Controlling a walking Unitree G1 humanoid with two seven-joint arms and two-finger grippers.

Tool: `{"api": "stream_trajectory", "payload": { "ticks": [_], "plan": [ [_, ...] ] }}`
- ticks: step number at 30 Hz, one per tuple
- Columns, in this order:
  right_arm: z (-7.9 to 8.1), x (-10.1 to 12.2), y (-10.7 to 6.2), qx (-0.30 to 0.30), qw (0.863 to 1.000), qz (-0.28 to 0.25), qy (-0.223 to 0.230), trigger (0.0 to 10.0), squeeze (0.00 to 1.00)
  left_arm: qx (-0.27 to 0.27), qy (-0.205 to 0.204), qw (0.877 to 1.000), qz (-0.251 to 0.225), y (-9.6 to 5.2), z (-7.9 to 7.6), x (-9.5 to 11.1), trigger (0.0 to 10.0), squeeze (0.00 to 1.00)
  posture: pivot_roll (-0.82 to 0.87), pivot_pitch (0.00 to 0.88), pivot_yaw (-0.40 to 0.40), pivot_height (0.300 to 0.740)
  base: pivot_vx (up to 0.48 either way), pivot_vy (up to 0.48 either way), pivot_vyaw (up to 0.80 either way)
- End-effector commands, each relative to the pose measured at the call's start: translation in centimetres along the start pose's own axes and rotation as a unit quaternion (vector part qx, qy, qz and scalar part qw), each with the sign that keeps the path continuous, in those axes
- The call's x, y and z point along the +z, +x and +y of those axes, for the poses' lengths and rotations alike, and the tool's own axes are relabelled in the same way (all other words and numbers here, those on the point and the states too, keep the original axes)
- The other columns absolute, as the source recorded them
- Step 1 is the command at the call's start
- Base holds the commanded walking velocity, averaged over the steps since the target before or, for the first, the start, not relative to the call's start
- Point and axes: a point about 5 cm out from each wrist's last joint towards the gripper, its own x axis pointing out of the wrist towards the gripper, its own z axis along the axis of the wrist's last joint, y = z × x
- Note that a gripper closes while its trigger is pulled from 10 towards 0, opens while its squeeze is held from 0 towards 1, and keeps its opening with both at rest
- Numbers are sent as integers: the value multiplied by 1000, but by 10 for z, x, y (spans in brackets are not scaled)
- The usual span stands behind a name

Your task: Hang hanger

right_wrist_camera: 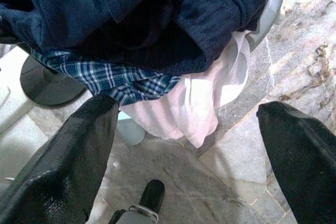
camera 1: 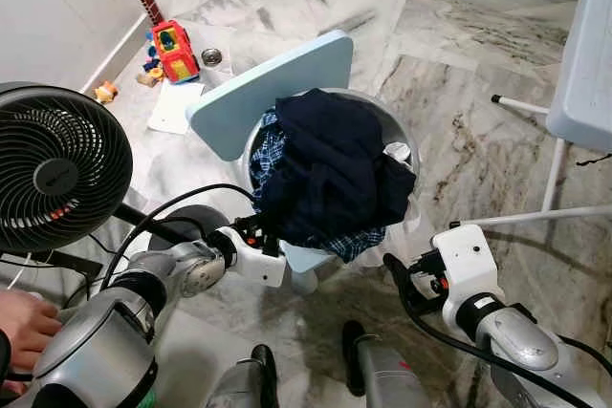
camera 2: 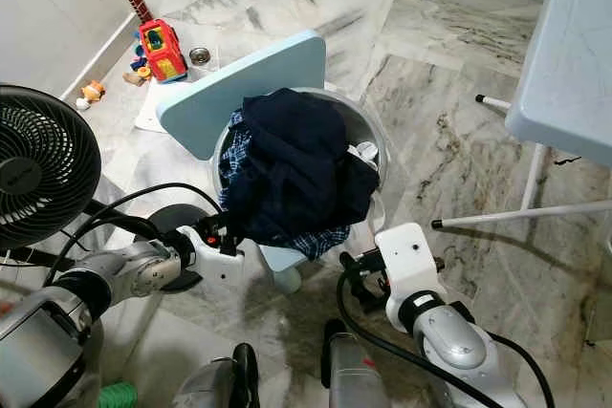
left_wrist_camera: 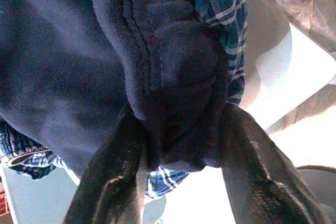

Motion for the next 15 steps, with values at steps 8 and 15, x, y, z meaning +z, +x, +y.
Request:
{"api": "stream_trajectory", "payload": {
  "ticks": [8, 15],
  "plan": [
    [3, -2, 3, 5, 1000, 1, 3, 10000, 0, -12, -12, 1000, 9, -3, -4, -4, 0, 0, -231, 322, 98, 740, 0, 0, 0],
    [1, 0, 8, 2, 1000, -7, 1, 10000, 0, 10, -30, 999, 18, 0, 7, -6, 0, 0, -231, 299, 102, 740, 0, 0, 0]
  ]
}}
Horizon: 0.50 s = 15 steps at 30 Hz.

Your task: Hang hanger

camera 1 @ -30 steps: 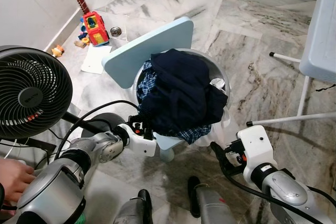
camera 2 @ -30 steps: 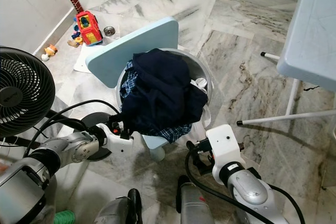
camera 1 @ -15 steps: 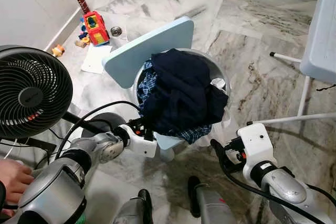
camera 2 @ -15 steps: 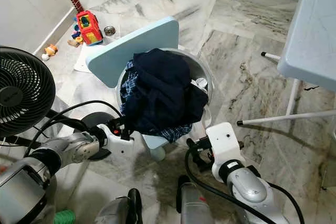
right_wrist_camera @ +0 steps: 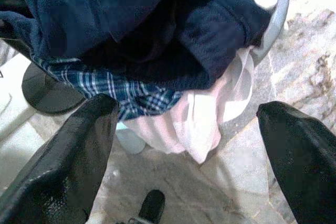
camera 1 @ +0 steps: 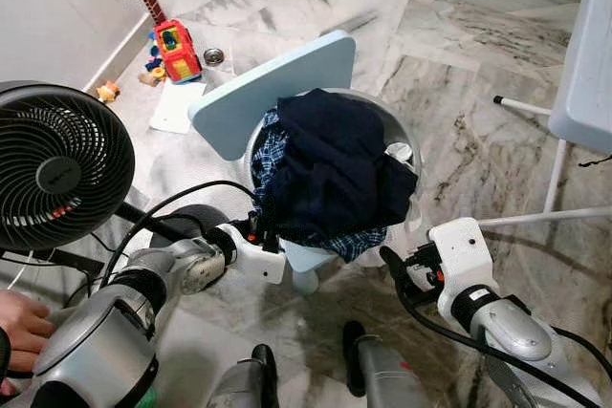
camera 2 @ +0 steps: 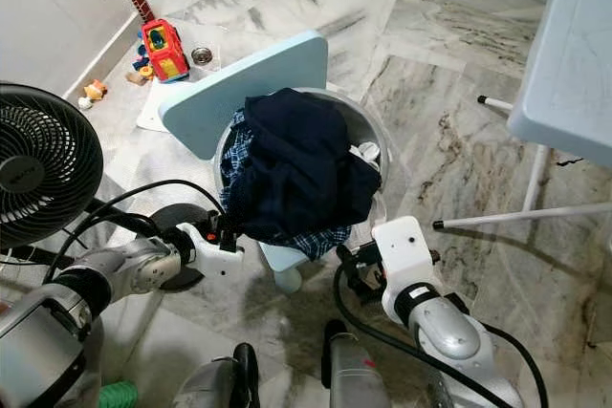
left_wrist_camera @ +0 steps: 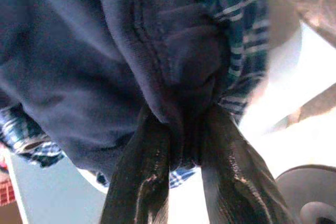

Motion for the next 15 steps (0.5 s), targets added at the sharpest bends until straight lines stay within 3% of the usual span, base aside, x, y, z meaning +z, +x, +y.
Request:
{"api": "stream_trajectory", "payload": {
  "ticks": [1, 6, 9, 10, 12, 13, 15],
  "plan": [
    [1, -5, 1, 0, 1000, 8, 3, 10000, 0, -2, -18, 1000, 11, -2, -3, -3, 0, 0, -230, 294, 103, 740, 0, 0, 0],
    [0, -3, 5, -1, 1000, 3, 3, 10000, 0, 7, -54, 998, 20, 0, 1, -3, 0, 0, -226, 281, 107, 740, 0, 0, 0],
    [0, -2, 8, -2, 1000, -2, 3, 10000, 0, 24, -107, 994, 27, 1, 5, -3, 0, 0, -222, 270, 110, 740, 0, 0, 0],
    [0, -1, 9, -2, 1000, -4, 3, 10000, 0, 39, -142, 989, 32, 2, 9, -3, 0, 0, -220, 262, 112, 740, 0, 0, 0],
    [0, -1, 10, -3, 1000, -5, 3, 10000, 0, 44, -154, 986, 34, 3, 11, -4, 0, 0, -219, 258, 113, 740, 0, 0, 0],
    [0, -1, 12, -3, 1000, -8, 3, 10000, 0, 66, -207, 975, 46, 3, 16, -6, 0, 0, -215, 252, 114, 740, 0, 0, 0],
    [0, 0, 13, -4, 1000, -10, 3, 10000, 0, 83, -257, 962, 53, 4, 20, -9, 0, 0, -212, 247, 114, 740, 0, 0, 0]
  ]
}}
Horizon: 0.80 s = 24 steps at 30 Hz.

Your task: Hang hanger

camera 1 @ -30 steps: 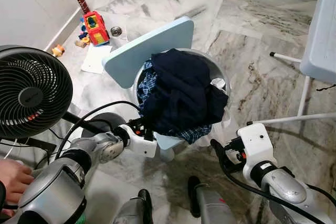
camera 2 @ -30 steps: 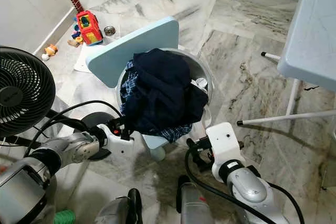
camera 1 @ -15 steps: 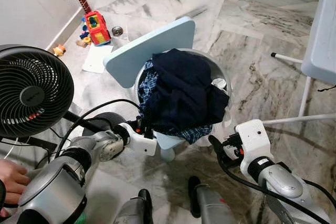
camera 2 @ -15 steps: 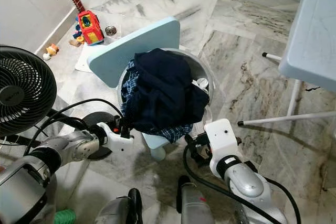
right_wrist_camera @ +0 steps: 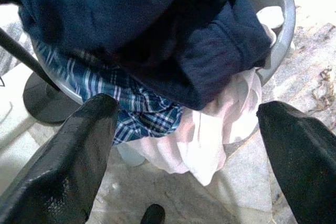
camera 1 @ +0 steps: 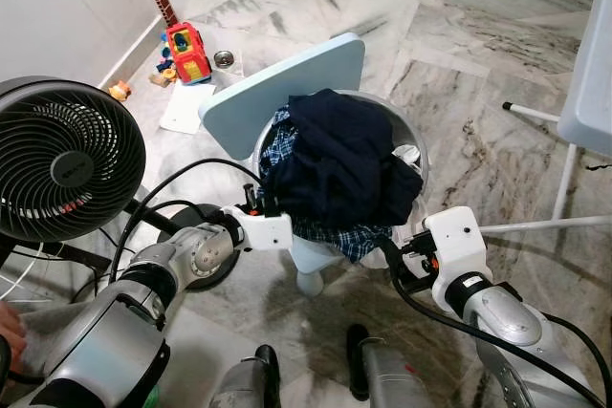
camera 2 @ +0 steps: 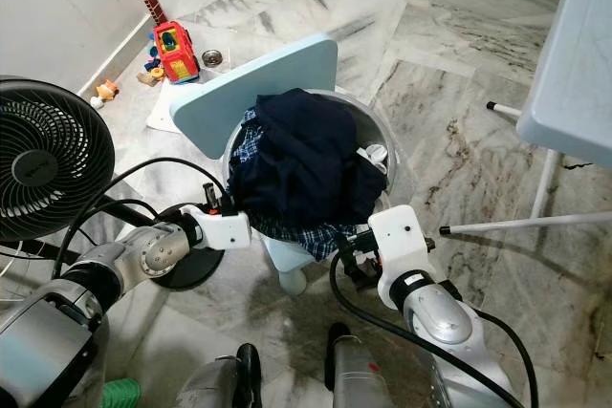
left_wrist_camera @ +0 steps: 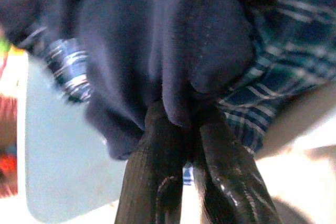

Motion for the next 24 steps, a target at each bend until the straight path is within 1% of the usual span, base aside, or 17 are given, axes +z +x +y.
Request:
{"api": "stream_trajectory", "payload": {
  "ticks": [1, 2, 3, 5, 6, 7, 8, 11, 12, 14, 15, 16, 18, 20, 22, 23, 24],
  "plan": [
    [2, -3, 1, 2, 1000, 1, 2, 10000, 0, 26, -91, 995, 33, -4, 4, -10, 0, 0, -208, 241, 113, 740, 0, 0, 0],
    [2, -3, 2, 2, 1000, 1, 2, 10000, 0, 36, -115, 992, 37, -3, 6, -10, 0, 0, -206, 238, 112, 740, 0, 0, 0],
    [2, -3, 3, 2, 1000, -1, 2, 10000, 0, 58, -186, 980, 40, -1, 9, -10, 0, 0, -203, 233, 111, 740, 0, 0, 0],
    [1, -2, 4, 2, 1000, -2, 2, 10000, 0, 70, -226, 971, 40, 0, 11, -9, 0, 0, -199, 224, 106, 740, 0, 0, 0],
    [1, -2, 6, 3, 1000, -5, 1, 10000, 0, 77, -262, 961, 31, 3, 13, -6, 0, 0, -194, 216, 100, 740, 0, 0, 0],
    [1, -2, 6, 3, 1000, -5, 1, 10000, 0, 77, -262, 961, 31, 3, 13, -6, 0, 0, -194, 216, 100, 740, 0, 0, 0],
    [1, -1, 8, 5, 1000, -7, 0, 10000, 0, 83, -302, 950, 16, 7, 14, 0, 0, 0, -191, 207, 96, 740, 0, 0, 0],
    [1, 0, 11, 7, 1000, -10, -2, 10000, 0, 88, -348, 933, -1, 11, 16, 7, 0, 0, -187, 198, 92, 740, 0, 0, 0],
    [1, 1, 13, 8, 1000, -14, -3, 10000, 0, 85, -362, 928, -17, 13, 17, 13, 0, 0, -184, 187, 86, 740, 0, 0, 0],
    [0, 2, 16, 9, 1000, -17, -6, 10000, 0, 76, -366, 927, -28, 15, 15, 18, 0, 0, -181, 180, 85, 740, 0, 0, 0],
    [0, 3, 17, 10, 1000, -19, -8, 10000, 0, 70, -377, 923, -35, 16, 14, 21, 0, 0, -181, 178, 85, 740, 0, 0, 0],
    [0, 3, 18, 10, 1000, -20, -9, 10000, 0, 59, -371, 926, -42, 16, 10, 24, 0, 0, -180, 171, 84, 740, 0, 0, 0],
    [1, 5, 21, 11, 1000, -23, -9, 10000, 0, 31, -343, 938, -46, 17, -1, 29, 0, 0, -183, 162, 85, 740, 0, 0, 0],
    [0, 6, 21, 10, 1000, -26, -10, 10000, 0, 5, -345, 938, -37, 17, -13, 31, 0, 0, -191, 155, 87, 740, 0, 0, 0],
    [-2, 6, 21, 7, 999, -28, -12, 10000, 0, 0, -360, 932, -47, 18, -17, 37, 0, 0, -196, 151, 88, 740, 0, 0, 0],
    [-2, 6, 21, 7, 999, -28, -12, 10000, 0, 0, -360, 932, -47, 18, -17, 37, 0, 0, -196, 151, 88, 740, 0, 0, 0],
    [-4, 6, 22, 6, 999, -29, -13, 10000, 0, 0, -372, 927, -55, 20, -17, 42, 0, 0, -197, 147, 88, 740, 0, 0, 0]
  ]
}}
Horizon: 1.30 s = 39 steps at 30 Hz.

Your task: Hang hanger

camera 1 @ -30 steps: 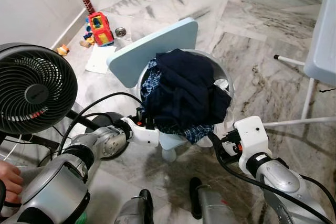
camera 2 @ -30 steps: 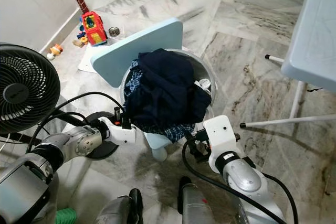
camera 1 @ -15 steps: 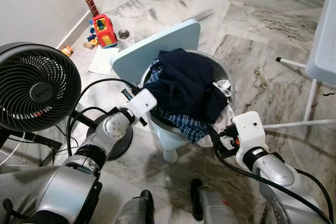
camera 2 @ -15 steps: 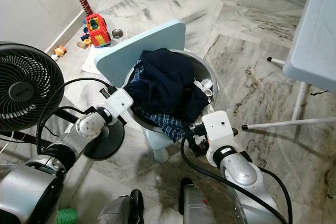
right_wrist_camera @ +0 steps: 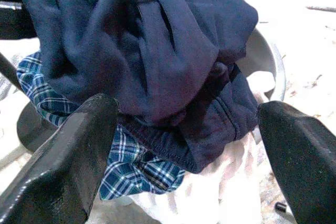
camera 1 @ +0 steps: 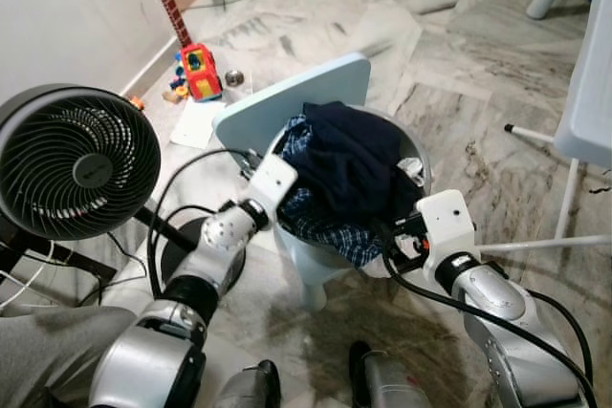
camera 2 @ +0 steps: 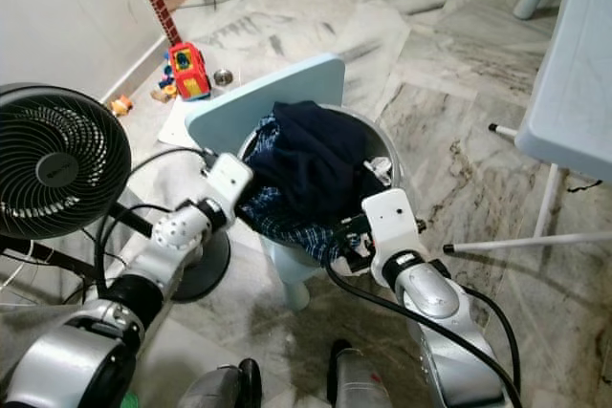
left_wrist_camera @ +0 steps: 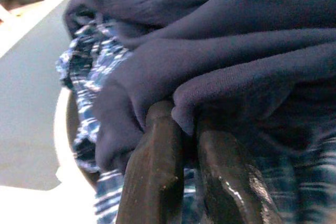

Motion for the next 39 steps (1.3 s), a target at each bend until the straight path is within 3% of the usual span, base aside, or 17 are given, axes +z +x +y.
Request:
{"api": "stream_trajectory", "payload": {
  "ticks": [1, 6, 9, 11, 17, 21, 24, 26, 28, 32, 35, 39],
  "plan": [
    [1, -2, 0, 1, 1000, 1, 0, 10000, 0, -5, -12, 1000, -5, 1, -2, 3, 0, 0, -197, 146, 88, 740, 0, 0, 0],
    [0, -2, 1, -1, 1000, -2, -1, 10000, 0, -53, -142, 988, -31, 15, -31, 26, 0, 0, -197, 137, 87, 740, 0, 0, 0],
    [3, -1, 3, 1, 1000, -4, 0, 10000, 0, -83, -167, 981, -54, 20, -44, 43, 0, 0, -196, 132, 86, 740, 0, 0, 0],
    [3, -1, 3, 2, 1000, -5, 0, 10000, 0, -85, -166, 981, -57, 22, -46, 47, 0, 0, -198, 130, 87, 740, 0, 0, 0],
    [0, -2, 3, -5, 1000, -8, 0, 10000, 0, -38, -215, 970, -109, 18, -27, 73, 0, 0, -193, 120, 90, 740, 0, 0, 0],
    [-3, -3, 3, -12, 1000, -9, 0, 10000, 0, 12, -280, 946, -162, 4, -2, 98, 0, 0, -171, 113, 84, 740, 0, 0, 0],
    [-1, -4, 7, -9, 1000, -10, 1, 10000, 0, 41, -349, 919, -180, -17, 21, 109, 0, 0, -139, 110, 77, 740, 0, 0, 0],
    [0, -4, 8, -6, 1000, -11, 2, 10000, 0, 41, -361, 913, -183, -23, 25, 112, 0, 0, -121, 108, 74, 740, 0, 0, 0],
    [3, -5, 10, -3, 1000, -11, 5, 10000, 0, 42, -389, 900, -193, -33, 30, 115, 0, 0, -105, 105, 71, 740, 0, 0, 0],
    [9, -6, 14, 1, 1000, -14, 10, 10000, 0, 72, -387, 896, -207, -51, 37, 116, 0, 0, -92, 89, 65, 740, 0, 0, 0],
    [9, -5, 15, -1, 1000, -19, 10, 10000, 0, 121, -371, 900, -193, -64, 36, 103, 0, 0, -89, 74, 56, 740, 0, 0, 0],
    [7, -6, 17, -2, 1000, -21, 9, 10000, 0, 169, -374, 897, -164, -77, 35, 86, 0, 0, -87, 54, 39, 740, 0, 0, 0]
  ]
}}
